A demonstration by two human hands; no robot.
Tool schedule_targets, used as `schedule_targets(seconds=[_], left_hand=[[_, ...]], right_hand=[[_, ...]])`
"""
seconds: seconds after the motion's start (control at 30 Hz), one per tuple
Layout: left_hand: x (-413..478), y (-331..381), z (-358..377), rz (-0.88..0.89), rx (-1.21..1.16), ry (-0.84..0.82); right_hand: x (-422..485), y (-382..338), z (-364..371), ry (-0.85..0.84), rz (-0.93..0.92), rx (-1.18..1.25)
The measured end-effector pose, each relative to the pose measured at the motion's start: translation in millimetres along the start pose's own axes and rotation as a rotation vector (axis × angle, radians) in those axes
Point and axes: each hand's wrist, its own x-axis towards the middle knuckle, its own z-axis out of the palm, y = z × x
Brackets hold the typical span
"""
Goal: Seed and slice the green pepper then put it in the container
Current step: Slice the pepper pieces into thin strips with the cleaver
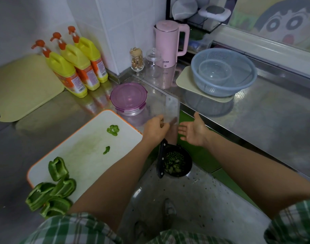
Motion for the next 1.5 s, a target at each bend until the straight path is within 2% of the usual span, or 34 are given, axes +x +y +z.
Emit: schedule_targets(seconds=[0.1, 0.23, 0.37, 0.5, 0.67, 0.77, 0.97, 1.07, 1.2, 1.33, 1.5], left_hand=[[-2, 3, 3, 0.045, 0.062, -0.032], [-1, -2, 0, 0.04, 0.213, 0.066], [-2, -9, -6, 0.017, 0.177, 0.148], [-4, 1, -4, 0.087, 0.141, 0.101], [-6, 7, -4, 0.123, 0.116, 0.069], [-6, 2, -3, 0.155, 0.065, 0.055], [-11, 7, -6, 0.163, 0.058, -0.013], [-11, 9, -6, 0.132, 0.081, -0.029], [-6, -2, -8, 0.01, 0.213, 0.0], [-5, -14, -13, -0.114, 0.163, 0.06], [-7, -14, -19, -0.14, 0.093, 0.095]], right_hand=[[-3, 2, 4, -0.125, 0.018, -0.049], [-9, 1, 4, -0.178, 0.034, -0.096], [-7, 0, 1, -0.147, 0.015, -0.05], [-7, 3, 9, -0.131, 0.009, -0.273], [-6, 6, 8, -0.015, -0.105, -0.586], [-1, 7, 1, -0.006, -0.08, -0.718], [-3, 9, -1, 0.014, -0.14, -0.763], [-8, 10, -1, 0.008, -0.179, -0.769], [-7, 8, -5, 0.087, -0.104, -0.929], [-7, 4, -7, 0.201, -0.245, -0.947], [-19, 2, 3, 0.243, -0.487, -0.952]])
